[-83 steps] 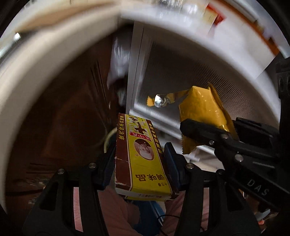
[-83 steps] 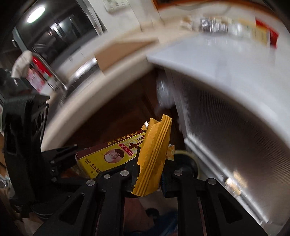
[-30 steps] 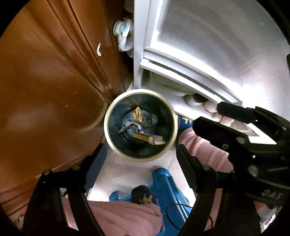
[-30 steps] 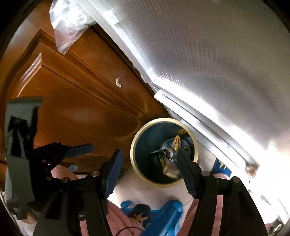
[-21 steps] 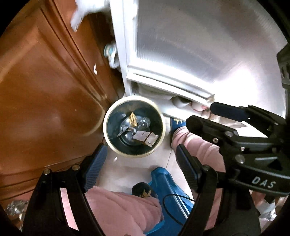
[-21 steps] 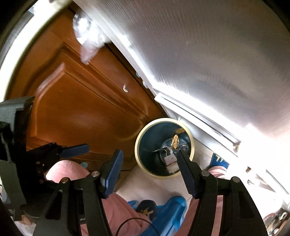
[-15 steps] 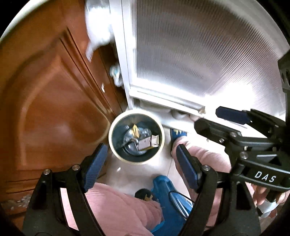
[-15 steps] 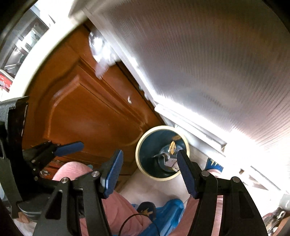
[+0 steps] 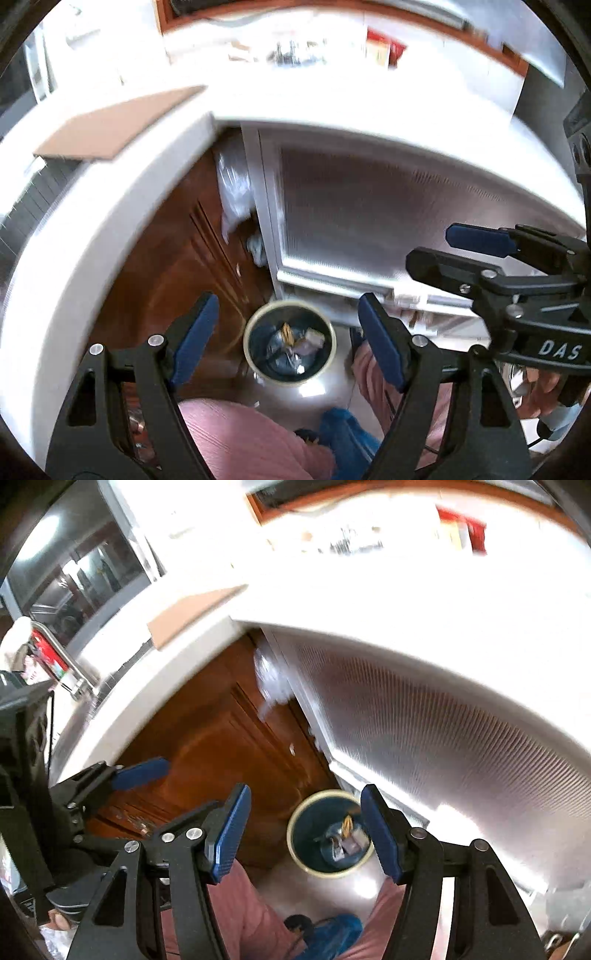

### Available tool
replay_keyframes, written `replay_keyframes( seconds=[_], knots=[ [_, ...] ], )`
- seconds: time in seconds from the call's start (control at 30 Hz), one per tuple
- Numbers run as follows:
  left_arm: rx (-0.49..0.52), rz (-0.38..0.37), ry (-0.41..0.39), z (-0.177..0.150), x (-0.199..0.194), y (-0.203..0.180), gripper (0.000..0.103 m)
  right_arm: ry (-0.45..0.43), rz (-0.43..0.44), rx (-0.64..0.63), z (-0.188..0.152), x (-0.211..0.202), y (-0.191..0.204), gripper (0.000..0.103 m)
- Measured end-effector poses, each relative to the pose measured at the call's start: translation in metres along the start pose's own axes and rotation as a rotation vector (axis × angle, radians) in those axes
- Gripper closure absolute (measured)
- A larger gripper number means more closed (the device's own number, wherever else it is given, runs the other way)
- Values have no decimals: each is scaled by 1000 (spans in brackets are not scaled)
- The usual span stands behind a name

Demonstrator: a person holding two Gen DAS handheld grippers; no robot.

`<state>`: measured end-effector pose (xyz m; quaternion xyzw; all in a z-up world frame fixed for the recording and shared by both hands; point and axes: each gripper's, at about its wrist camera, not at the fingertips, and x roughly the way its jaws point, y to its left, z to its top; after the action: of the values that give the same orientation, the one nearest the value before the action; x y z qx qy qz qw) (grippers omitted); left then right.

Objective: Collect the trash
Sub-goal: 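Raise both tools back up toward the counter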

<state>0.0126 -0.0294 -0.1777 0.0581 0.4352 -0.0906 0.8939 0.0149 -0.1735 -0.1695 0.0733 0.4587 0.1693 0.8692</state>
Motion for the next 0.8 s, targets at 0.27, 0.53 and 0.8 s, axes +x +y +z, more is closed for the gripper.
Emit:
replay_keyframes(
  seconds=[0.27, 0.53, 0.8],
  knots=[
    [-74, 0, -143, 53, -67, 26, 28, -147, 41, 10, 63, -71, 15, 40],
    [-120, 1, -252, 116, -106, 51, 28, -237, 39, 21, 139, -110, 12, 40],
    [-153, -23, -281, 167, -108, 64, 28, -251, 20, 21, 198, -100, -4, 40]
  ],
)
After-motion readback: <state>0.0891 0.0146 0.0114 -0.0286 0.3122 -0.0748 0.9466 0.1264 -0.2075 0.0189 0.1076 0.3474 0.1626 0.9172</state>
